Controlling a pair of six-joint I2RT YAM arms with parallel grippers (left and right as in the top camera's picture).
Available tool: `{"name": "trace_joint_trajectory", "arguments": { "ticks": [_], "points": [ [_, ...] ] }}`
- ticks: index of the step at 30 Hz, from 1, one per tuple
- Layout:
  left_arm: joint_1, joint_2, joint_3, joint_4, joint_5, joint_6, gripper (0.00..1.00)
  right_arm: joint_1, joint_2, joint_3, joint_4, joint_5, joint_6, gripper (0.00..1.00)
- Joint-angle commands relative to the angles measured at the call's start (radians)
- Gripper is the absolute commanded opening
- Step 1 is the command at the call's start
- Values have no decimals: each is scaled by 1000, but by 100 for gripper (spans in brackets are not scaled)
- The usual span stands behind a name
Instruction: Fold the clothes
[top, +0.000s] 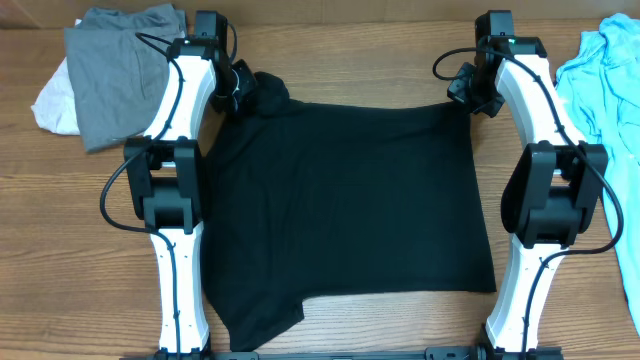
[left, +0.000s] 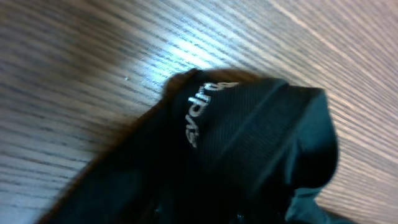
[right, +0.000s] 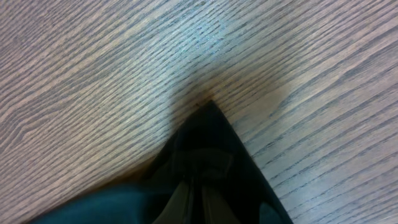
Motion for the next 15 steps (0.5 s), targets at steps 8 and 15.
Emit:
{"name": "trace_joint_trajectory", "arguments": {
  "ticks": [8,15],
  "points": [
    [-5,-2,2,-20,48,21,4,-7,-46,23,-15,-2,19,4],
    [36,-82,2,-113,49,29,4,-16,-74,23,-48,-1,53,4]
  ]
}}
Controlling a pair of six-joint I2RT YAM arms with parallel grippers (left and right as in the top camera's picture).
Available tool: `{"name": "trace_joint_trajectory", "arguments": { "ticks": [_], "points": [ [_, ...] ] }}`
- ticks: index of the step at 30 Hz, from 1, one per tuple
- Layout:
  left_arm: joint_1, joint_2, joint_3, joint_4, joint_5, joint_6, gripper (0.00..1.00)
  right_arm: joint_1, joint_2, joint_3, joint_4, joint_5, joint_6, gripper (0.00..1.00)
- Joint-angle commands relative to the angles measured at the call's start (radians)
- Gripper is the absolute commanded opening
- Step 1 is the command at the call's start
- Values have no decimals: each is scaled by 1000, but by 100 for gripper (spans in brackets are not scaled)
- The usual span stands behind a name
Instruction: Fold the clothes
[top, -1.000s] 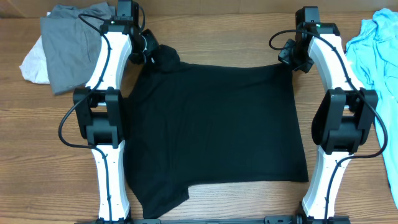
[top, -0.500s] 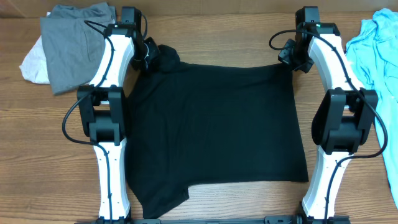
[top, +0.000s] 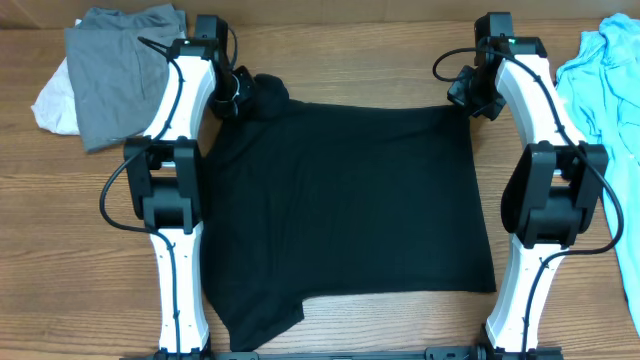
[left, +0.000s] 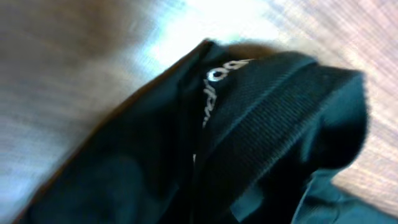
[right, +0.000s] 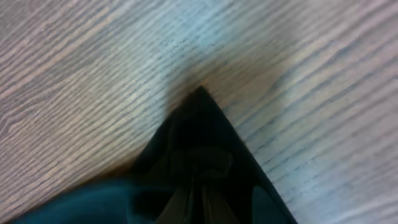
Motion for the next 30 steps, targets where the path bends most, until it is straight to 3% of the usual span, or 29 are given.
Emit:
{"name": "trace_joint_trajectory", "arguments": {
  "ticks": [1,11,21,30],
  "points": [
    [46,-95,2,-71,24,23,4,-19,-85,23,-16,-1,57,4],
    [129,-116,2,-225,83,85,4,-22,-128,23,-118,5,75,4],
    [136,-116,2,-415,80,204,4,-49,-130,23,-266,30,302,4],
    [136,-116,2,-588,-64,210,4,-61,-161,23,-367,37,359,4]
  ]
}}
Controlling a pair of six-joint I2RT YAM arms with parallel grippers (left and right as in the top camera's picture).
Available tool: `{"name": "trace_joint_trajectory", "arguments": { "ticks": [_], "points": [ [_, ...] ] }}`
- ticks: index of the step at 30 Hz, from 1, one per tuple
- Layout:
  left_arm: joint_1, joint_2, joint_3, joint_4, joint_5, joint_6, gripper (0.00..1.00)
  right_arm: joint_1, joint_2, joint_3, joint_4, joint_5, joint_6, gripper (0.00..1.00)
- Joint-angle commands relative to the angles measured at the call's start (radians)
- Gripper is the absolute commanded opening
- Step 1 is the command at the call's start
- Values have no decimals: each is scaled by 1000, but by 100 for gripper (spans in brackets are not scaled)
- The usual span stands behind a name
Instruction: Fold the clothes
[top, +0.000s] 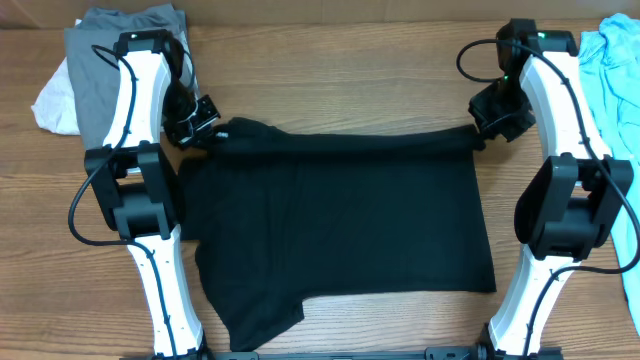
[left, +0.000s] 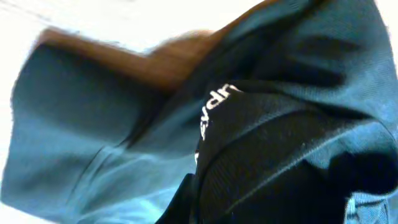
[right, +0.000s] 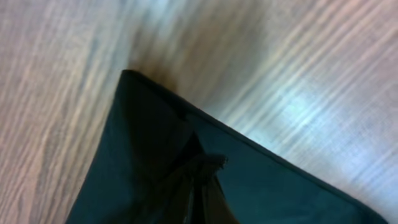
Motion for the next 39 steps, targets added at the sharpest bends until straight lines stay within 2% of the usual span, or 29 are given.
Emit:
{"name": "trace_joint_trajectory", "arguments": {
  "ticks": [1,6,13,19,30,39],
  "points": [
    [0,-32,2,-34,-96,28,5,-9,-74,21,-28,36,72,4],
    [0,-32,2,-72,-162,7,4,-9,-79,18,-78,39,75,4],
    [-2,-33,-13,-72,-159,33,4,-9,-79,14,-117,97,122,4],
    [-2,-63,-101,-72,-214,19,4,-2,-79,-6,-126,101,114,4],
    [-2,-101,-159,-72,-261,18,4,1,-79,-166,-38,61,100,4],
    [1,-101,-340,-57,-340,-1,4,5,-79,-270,62,70,100,4]
  ]
}}
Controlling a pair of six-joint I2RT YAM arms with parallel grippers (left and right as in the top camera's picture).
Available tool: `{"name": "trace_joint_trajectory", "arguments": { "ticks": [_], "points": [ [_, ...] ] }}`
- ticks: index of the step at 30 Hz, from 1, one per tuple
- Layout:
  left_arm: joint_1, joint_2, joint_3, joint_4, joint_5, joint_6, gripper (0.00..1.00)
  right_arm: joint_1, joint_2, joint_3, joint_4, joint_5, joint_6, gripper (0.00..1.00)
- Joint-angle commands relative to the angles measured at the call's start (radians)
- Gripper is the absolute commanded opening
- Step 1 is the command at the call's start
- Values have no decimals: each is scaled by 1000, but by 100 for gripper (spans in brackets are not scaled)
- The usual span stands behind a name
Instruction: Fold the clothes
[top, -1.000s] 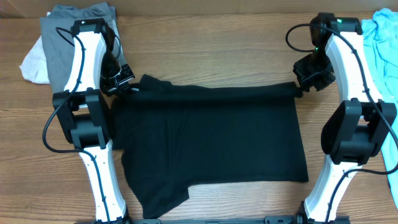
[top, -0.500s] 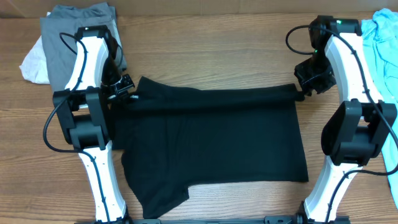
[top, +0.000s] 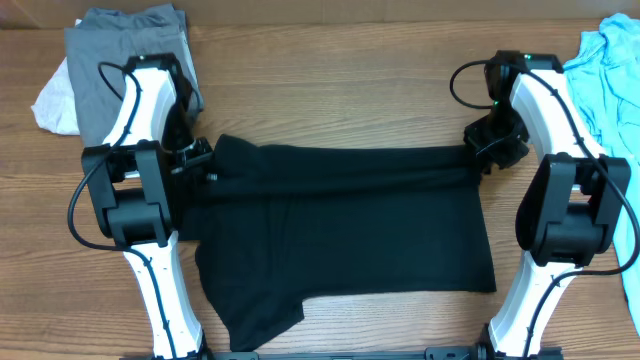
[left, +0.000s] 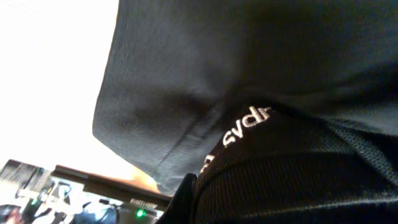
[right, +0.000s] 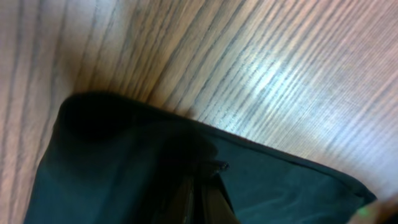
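A black shirt (top: 340, 240) lies spread on the wooden table (top: 340, 70), and its far edge is raised and drawn toward the front. My left gripper (top: 205, 158) is shut on the far left corner, by the collar. In the left wrist view the ribbed collar with white lettering (left: 245, 121) fills the frame around the left gripper (left: 193, 199). My right gripper (top: 478, 152) is shut on the far right corner. Dark cloth (right: 124, 162) hangs from the right gripper (right: 202, 186) above the wood. A sleeve (top: 260, 320) sticks out at the front left.
A folded grey garment (top: 125, 60) lies at the back left on top of a white cloth (top: 52, 100). A light blue garment (top: 610, 80) lies along the right edge. Both arm bases stand at the front of the table.
Both grippers have moved toward the front with the shirt's far edge still in them. That edge now sits lower over the shirt's body, with folds along it.
Both grippers were first shut on the shirt's far corners, with the shirt flat on the table. Half a second later little had changed. Then the corners were lifted and nearer the front, and now the far edge is further forward over the shirt.
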Motion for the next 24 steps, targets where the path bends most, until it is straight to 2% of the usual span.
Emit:
{"name": "trace_joint_trajectory", "arguments": {
  "ticks": [1,6,7,8,9,11,13,14,19,24],
  "points": [
    [1,-23,-37,10,-90,-2,4,-5,-35,-40,45,47,5,4],
    [0,-23,-38,-2,-90,6,4,-5,-35,-58,64,47,5,6],
    [0,-23,-38,-6,-90,9,10,-5,-35,-58,68,48,4,8],
    [0,-23,-39,-7,-89,25,25,-5,-35,-58,72,48,-1,15],
    [-1,-23,-40,-7,-79,56,65,-5,-35,-58,78,47,-4,29],
    [0,-23,-40,-7,-65,71,66,-5,-35,-58,90,47,-35,48],
    [0,-23,-39,-6,-60,71,65,-5,-35,-58,104,47,-92,76],
    [0,-23,-35,-5,-60,71,64,-5,-35,-58,109,47,-113,83],
    [0,-61,35,-7,-25,69,59,-7,-40,-6,92,47,-140,86],
    [0,-188,91,-6,-27,47,68,-7,-77,52,69,39,-188,90]
  ]
}}
